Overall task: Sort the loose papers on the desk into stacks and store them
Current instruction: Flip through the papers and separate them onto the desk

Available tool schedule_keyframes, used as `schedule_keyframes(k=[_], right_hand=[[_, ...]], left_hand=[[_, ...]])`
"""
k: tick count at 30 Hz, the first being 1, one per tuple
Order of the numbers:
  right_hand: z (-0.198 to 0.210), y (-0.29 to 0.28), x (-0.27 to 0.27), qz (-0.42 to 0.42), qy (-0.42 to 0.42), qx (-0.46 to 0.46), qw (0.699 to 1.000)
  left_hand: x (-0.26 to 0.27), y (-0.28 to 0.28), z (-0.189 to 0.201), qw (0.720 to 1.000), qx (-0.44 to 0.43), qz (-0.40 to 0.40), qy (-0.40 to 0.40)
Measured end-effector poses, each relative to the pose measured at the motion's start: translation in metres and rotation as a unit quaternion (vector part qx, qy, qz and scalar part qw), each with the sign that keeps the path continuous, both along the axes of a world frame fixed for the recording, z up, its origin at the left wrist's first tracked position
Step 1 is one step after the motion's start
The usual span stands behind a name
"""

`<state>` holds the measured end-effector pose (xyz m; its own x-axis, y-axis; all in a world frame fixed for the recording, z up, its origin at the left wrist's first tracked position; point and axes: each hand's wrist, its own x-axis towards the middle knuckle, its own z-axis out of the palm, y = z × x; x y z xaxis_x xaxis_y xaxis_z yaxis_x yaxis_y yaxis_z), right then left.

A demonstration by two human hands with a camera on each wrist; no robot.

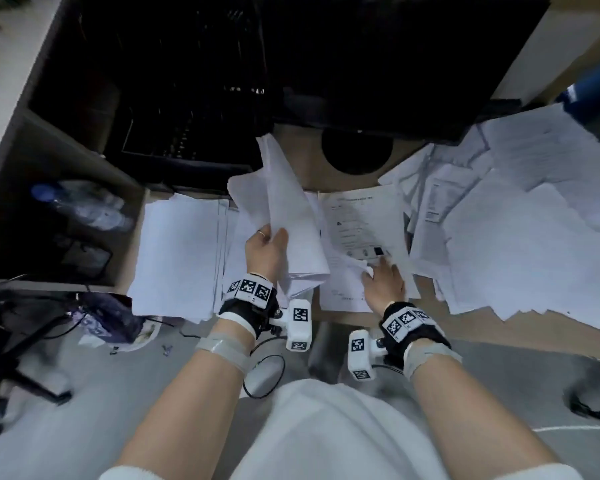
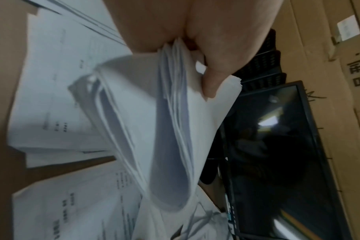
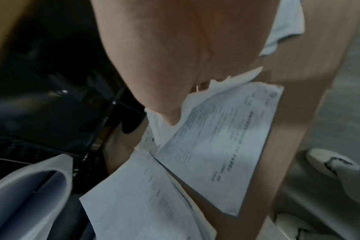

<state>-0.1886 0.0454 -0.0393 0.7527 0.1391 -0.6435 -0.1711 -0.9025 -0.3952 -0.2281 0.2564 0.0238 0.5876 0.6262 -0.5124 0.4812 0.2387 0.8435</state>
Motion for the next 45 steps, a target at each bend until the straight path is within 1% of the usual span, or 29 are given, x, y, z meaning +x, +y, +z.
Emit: schedule_keyframes(k=[1,4,6,8,10,12,15,17,19,24,26,29,31,33,35,37,39,40,42,43,44,45], right_hand=[[-0.007,0.003,-0.001,-0.004,0.026,0.007,1.000],[-0.020,0.011,-0.002,0.050,0.057,0.010,0.997],[-0.022,0.016,0.003,0.079,0.064,0.017,0.995],[-0.020,0.021,0.009,0.072,0.060,0.034,0.995],[-0.021,0.019,0.017,0.019,0.052,0.029,0.998],[-0.024,0.010,0.023,-0.062,0.029,-0.001,0.998],[-0.033,-0.014,0.031,-0.200,0.025,-0.051,0.978],[-0.035,-0.030,0.033,-0.250,0.038,-0.081,0.964],[-0.041,-0.044,0.033,-0.271,0.053,-0.093,0.957],[-0.050,-0.063,0.027,-0.218,0.104,-0.068,0.968],[-0.049,-0.069,0.028,-0.202,0.131,-0.072,0.968],[-0.034,-0.074,0.035,-0.200,0.103,-0.059,0.973],[-0.022,-0.072,0.043,-0.200,0.097,-0.012,0.975],[-0.006,-0.062,0.054,-0.195,0.089,0.095,0.972],[0.016,-0.050,0.065,-0.175,0.082,0.223,0.955],[0.037,-0.041,0.070,-0.140,0.085,0.314,0.935],[0.051,-0.037,0.069,-0.070,0.072,0.344,0.934],[0.055,-0.036,0.070,-0.033,0.069,0.341,0.937],[0.062,-0.034,0.077,-0.003,0.086,0.350,0.933],[0.075,-0.039,0.070,0.029,0.084,0.367,0.926],[0.086,-0.042,0.064,0.081,0.077,0.371,0.922],[0.087,-0.040,0.069,0.083,0.084,0.376,0.919]], left_hand=[[-0.004,0.002,-0.003,1.000,0.002,0.002,0.007],[-0.012,0.005,-0.010,1.000,-0.002,0.018,0.023],[-0.014,0.003,-0.008,0.999,-0.017,0.028,0.013],[-0.012,0.001,-0.007,0.999,-0.031,0.034,-0.001],[-0.010,0.002,-0.008,0.999,-0.037,0.029,-0.003],[-0.008,0.004,-0.013,0.999,-0.040,0.019,0.002],[-0.005,0.002,-0.024,0.999,-0.041,-0.010,0.019],[-0.001,-0.005,-0.031,0.998,-0.044,-0.027,0.028],[0.004,-0.017,-0.035,0.998,-0.041,-0.040,0.034],[0.015,-0.044,-0.040,0.996,-0.047,-0.041,0.059],[0.020,-0.051,-0.038,0.996,-0.042,-0.044,0.062],[0.026,-0.058,-0.033,0.997,-0.035,-0.048,0.054],[0.029,-0.063,-0.029,0.997,-0.037,-0.050,0.043],[0.030,-0.072,-0.022,0.998,-0.024,-0.052,0.035],[0.034,-0.079,-0.013,0.998,-0.019,-0.047,0.023],[0.035,-0.082,-0.010,0.998,-0.034,-0.045,-0.001],[0.031,-0.085,-0.013,0.998,-0.035,-0.053,-0.010],[0.031,-0.088,-0.013,0.998,-0.035,-0.057,-0.009],[0.039,-0.089,-0.013,0.997,-0.033,-0.070,-0.017],[0.028,-0.098,0.005,0.998,-0.020,-0.041,-0.042],[0.019,-0.105,0.018,0.998,-0.011,-0.014,-0.062],[0.025,-0.103,0.017,0.998,-0.010,-0.011,-0.062]])
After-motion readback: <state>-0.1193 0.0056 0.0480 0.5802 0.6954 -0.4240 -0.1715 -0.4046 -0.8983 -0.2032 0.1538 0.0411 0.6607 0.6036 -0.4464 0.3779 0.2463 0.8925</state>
